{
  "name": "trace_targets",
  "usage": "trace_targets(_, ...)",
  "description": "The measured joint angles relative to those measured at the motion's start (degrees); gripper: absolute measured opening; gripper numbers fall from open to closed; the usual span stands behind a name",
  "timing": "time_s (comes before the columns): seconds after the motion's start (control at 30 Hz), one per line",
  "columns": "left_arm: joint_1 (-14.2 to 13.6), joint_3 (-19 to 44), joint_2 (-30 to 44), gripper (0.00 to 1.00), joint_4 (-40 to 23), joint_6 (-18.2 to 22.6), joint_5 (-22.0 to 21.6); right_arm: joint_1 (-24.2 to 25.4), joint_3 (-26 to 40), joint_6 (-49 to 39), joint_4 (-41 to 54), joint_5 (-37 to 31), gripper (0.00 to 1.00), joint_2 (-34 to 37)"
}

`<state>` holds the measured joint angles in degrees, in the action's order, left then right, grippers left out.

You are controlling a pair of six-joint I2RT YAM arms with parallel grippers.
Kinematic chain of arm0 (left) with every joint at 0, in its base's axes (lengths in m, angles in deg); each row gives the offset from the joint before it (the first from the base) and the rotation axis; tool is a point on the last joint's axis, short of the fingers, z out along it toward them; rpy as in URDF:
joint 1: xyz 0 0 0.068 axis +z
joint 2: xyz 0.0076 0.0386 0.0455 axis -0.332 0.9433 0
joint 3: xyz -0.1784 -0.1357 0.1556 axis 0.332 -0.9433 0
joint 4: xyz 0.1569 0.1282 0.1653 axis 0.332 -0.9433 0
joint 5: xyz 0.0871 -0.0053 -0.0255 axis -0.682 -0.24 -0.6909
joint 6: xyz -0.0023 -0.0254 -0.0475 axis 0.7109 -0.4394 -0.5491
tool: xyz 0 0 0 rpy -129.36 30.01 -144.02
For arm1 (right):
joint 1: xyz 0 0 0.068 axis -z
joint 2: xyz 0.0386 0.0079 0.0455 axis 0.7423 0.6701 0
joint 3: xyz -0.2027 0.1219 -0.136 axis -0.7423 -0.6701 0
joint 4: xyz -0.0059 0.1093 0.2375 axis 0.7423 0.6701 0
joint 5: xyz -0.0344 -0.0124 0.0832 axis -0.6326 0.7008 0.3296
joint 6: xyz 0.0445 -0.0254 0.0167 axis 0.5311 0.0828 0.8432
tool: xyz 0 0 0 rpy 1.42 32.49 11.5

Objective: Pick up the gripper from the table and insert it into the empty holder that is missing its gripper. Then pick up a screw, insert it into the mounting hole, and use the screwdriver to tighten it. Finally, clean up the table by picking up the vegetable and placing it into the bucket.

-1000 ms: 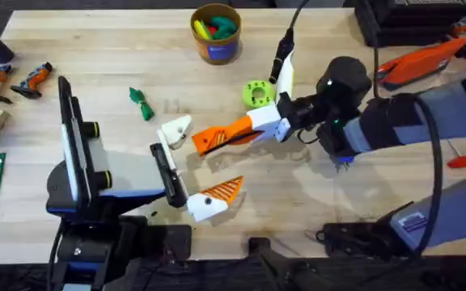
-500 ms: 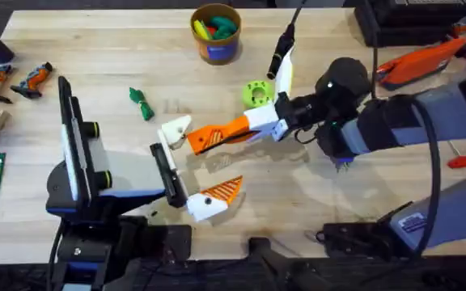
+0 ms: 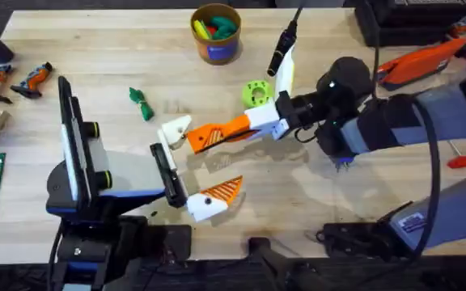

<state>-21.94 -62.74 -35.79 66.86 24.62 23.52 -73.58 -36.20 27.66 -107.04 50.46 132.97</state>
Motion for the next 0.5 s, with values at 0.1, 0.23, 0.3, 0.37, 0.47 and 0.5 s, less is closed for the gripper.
trace_targets(0.1,0.0,0.0,0.0,0.985,0.0,0.0,0.0,0.0,0.0,0.02,-0.02,-0.02,0.015,0.0)
trace_targets(0.23,0.0,0.0,-0.02,0.985,-0.01,0.0,0.0,0.0,0.0,0.01,-0.05,0.0,0.015,0.0)
trace_targets(0.3,0.0,0.0,-0.02,0.985,-0.02,0.0,0.0,-0.02,0.0,0.02,-0.36,0.0,0.015,0.0)
trace_targets(0.37,0.0,0.0,-0.02,0.985,-0.02,0.0,0.0,-0.1,0.0,0.02,-0.92,0.0,0.015,0.01)
trace_targets(0.47,0.0,0.0,-0.02,0.985,-0.01,0.0,0.0,-0.34,0.02,0.02,-1.15,-0.02,0.015,0.0)
trace_targets(0.5,0.0,0.0,-0.02,0.985,0.0,0.0,0.0,-0.47,0.02,0.02,-1.3,-0.02,0.015,0.0)
